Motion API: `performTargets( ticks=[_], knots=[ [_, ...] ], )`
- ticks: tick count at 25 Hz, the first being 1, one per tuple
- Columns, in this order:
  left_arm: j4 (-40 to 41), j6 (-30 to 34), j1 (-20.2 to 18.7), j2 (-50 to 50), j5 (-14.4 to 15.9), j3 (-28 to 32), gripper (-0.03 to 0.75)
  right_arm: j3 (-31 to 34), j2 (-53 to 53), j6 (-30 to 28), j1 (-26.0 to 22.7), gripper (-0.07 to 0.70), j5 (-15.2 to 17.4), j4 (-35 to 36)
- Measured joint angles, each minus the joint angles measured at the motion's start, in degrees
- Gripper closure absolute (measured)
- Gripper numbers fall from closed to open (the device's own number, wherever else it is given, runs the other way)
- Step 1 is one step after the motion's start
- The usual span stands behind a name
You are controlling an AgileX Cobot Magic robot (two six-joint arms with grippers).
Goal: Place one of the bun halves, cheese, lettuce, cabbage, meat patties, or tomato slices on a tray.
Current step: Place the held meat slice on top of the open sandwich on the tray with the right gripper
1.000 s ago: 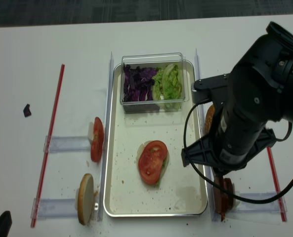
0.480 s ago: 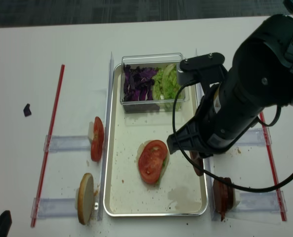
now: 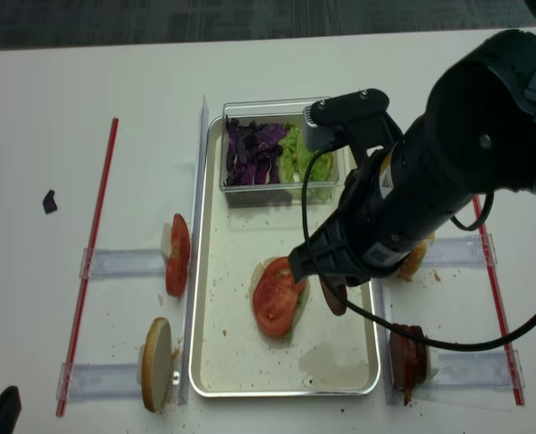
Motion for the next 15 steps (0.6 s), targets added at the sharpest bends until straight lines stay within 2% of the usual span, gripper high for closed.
performTargets(
  ticks=[6, 15],
  knots=[
    [0.1, 0.0, 0.0, 0.0, 0.0, 0.0, 0.277, 0.0, 0.0, -2.1, 0.0, 0.511, -0.8, 1.7],
    [0.1, 0.0, 0.0, 0.0, 0.0, 0.0, 0.277, 0.0, 0.0, -2.7, 0.0, 0.511, -3.9, 3.1]
  ],
)
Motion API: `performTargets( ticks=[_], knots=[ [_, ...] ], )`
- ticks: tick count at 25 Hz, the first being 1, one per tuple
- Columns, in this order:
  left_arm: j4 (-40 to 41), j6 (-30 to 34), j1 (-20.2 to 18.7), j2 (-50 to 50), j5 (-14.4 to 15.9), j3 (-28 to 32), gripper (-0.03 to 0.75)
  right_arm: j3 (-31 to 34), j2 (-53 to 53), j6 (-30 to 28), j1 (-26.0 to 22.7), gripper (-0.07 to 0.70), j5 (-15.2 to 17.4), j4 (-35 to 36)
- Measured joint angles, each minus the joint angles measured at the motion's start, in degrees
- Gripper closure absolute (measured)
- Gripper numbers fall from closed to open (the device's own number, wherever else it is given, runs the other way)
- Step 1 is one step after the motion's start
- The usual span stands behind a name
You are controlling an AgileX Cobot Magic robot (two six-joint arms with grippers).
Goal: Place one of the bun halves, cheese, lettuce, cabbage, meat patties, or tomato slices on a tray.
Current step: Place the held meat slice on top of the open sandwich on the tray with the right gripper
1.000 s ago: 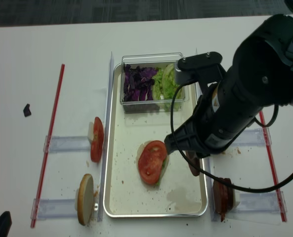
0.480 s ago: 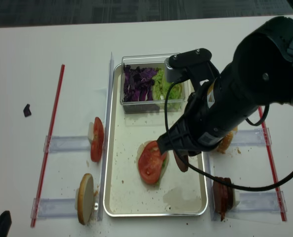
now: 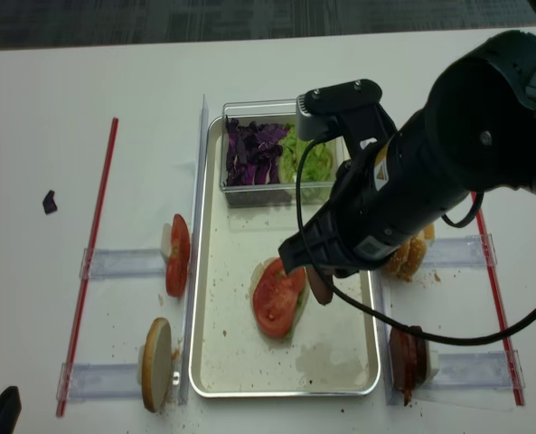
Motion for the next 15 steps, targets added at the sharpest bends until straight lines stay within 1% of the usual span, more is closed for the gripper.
performTargets(
  ticks=[5, 8, 11, 13, 15],
  knots=[
    [0.0, -0.1, 0.0, 0.0, 0.0, 0.0, 0.277, 0.0, 0.0, -1.4, 0.0, 0.511, -2.1, 1.9],
    [0.0, -0.1, 0.0, 0.0, 0.0, 0.0, 0.277, 0.0, 0.1, -3.3, -0.4, 0.511, -2.4, 3.6],
    [0.0, -0.1, 0.0, 0.0, 0.0, 0.0, 0.277, 0.0, 1.0, -9.2, -3.3, 0.511, -2.4, 10.3],
    [0.0, -0.1, 0.0, 0.0, 0.0, 0.0, 0.277, 0.0, 2.3, -15.5, -6.6, 0.511, -1.8, 16.5],
    [0.0, -0.1, 0.0, 0.0, 0.0, 0.0, 0.277, 0.0, 3.8, -21.5, -9.5, 0.511, -0.3, 22.6]
  ],
)
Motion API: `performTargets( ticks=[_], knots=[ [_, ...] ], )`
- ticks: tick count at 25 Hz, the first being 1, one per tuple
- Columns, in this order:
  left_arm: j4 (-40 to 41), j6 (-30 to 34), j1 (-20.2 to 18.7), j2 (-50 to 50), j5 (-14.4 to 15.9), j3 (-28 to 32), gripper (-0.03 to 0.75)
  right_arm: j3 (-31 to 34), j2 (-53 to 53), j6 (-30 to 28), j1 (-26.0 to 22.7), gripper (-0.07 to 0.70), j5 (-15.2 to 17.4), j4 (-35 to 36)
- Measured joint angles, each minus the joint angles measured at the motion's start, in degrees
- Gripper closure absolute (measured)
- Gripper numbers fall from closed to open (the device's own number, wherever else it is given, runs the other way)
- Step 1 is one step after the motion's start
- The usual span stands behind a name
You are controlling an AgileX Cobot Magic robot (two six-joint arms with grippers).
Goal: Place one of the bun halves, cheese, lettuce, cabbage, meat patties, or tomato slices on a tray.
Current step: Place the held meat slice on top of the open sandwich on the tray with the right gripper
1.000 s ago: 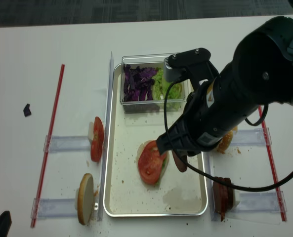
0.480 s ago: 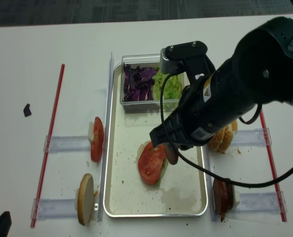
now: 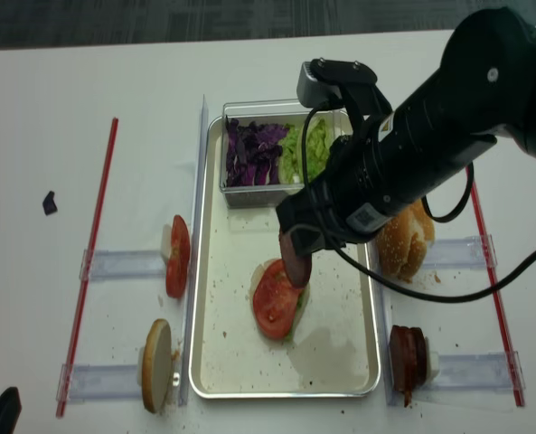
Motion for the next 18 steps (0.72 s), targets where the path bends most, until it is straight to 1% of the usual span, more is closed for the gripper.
performTargets(
  ticks=[3, 5, 8, 11, 14, 18],
  knots=[
    [0.0, 0.0, 0.0, 0.0, 0.0, 0.0, 0.277, 0.0, 2.1, -7.7, -3.4, 0.511, 3.2, 8.7],
    [0.0, 0.0, 0.0, 0.0, 0.0, 0.0, 0.277, 0.0, 3.3, -11.7, -4.8, 0.511, 5.2, 12.3],
    [0.0, 0.0, 0.0, 0.0, 0.0, 0.0, 0.277, 0.0, 4.9, -15.6, -5.6, 0.511, 7.4, 16.2],
    [0.0, 0.0, 0.0, 0.0, 0.0, 0.0, 0.277, 1.3, 6.0, -19.3, -5.6, 0.511, 7.9, 20.6],
    [0.0, 0.0, 0.0, 0.0, 0.0, 0.0, 0.277, 5.7, 6.7, -24.4, -5.6, 0.511, 7.7, 25.8],
    [0.0, 0.0, 0.0, 0.0, 0.0, 0.0, 0.277, 12.3, 6.7, -33.5, -5.6, 0.511, 7.5, 34.7]
  ],
)
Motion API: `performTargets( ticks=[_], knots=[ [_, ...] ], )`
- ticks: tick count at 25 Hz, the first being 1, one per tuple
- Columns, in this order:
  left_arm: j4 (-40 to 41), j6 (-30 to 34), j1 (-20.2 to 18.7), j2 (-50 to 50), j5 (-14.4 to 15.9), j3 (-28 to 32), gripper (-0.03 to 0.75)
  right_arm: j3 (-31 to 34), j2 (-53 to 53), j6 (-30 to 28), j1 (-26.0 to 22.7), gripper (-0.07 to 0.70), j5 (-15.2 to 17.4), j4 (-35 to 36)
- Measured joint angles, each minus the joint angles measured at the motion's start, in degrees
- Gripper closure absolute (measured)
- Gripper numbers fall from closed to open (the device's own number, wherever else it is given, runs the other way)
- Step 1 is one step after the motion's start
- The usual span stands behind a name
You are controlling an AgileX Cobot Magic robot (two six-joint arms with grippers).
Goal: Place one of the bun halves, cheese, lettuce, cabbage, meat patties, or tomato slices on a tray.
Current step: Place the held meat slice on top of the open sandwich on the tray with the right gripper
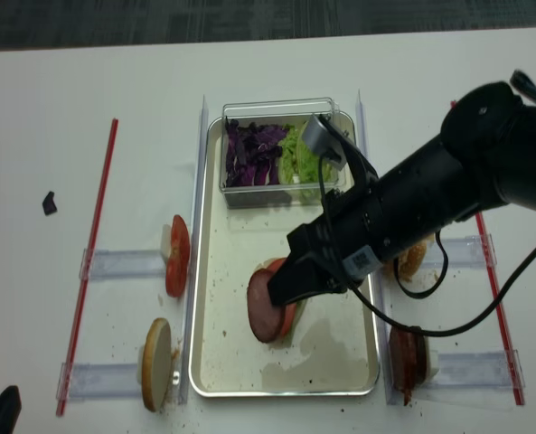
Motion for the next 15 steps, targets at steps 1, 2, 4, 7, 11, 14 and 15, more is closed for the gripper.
performTargets(
  ticks=[1, 2, 4, 7, 11, 14, 15],
  knots=[
    [0.0, 0.0, 0.0, 0.0, 0.0, 0.0, 0.277, 1.3, 0.0, -2.3, 0.0, 0.511, 0.0, 2.2],
    [0.0, 0.0, 0.0, 0.0, 0.0, 0.0, 0.277, 2.4, 0.0, -4.4, 0.0, 0.511, 0.0, 4.4],
    [0.0, 0.0, 0.0, 0.0, 0.0, 0.0, 0.277, 4.4, 0.0, -7.7, 0.0, 0.511, 0.0, 7.7],
    [0.0, 0.0, 0.0, 0.0, 0.0, 0.0, 0.277, 7.1, 0.0, -12.9, 0.0, 0.511, -0.1, 12.3],
    [0.0, 0.0, 0.0, 0.0, 0.0, 0.0, 0.277, 10.1, 0.1, -18.9, 0.0, 0.511, -0.1, 17.3],
    [0.0, 0.0, 0.0, 0.0, 0.0, 0.0, 0.277, 10.8, 1.2, -21.4, 0.0, 0.512, -0.1, 19.1],
    [0.0, 0.0, 0.0, 0.0, 0.0, 0.0, 0.277, 10.8, 1.6, -22.3, 0.0, 0.512, 0.0, 19.7]
  ],
)
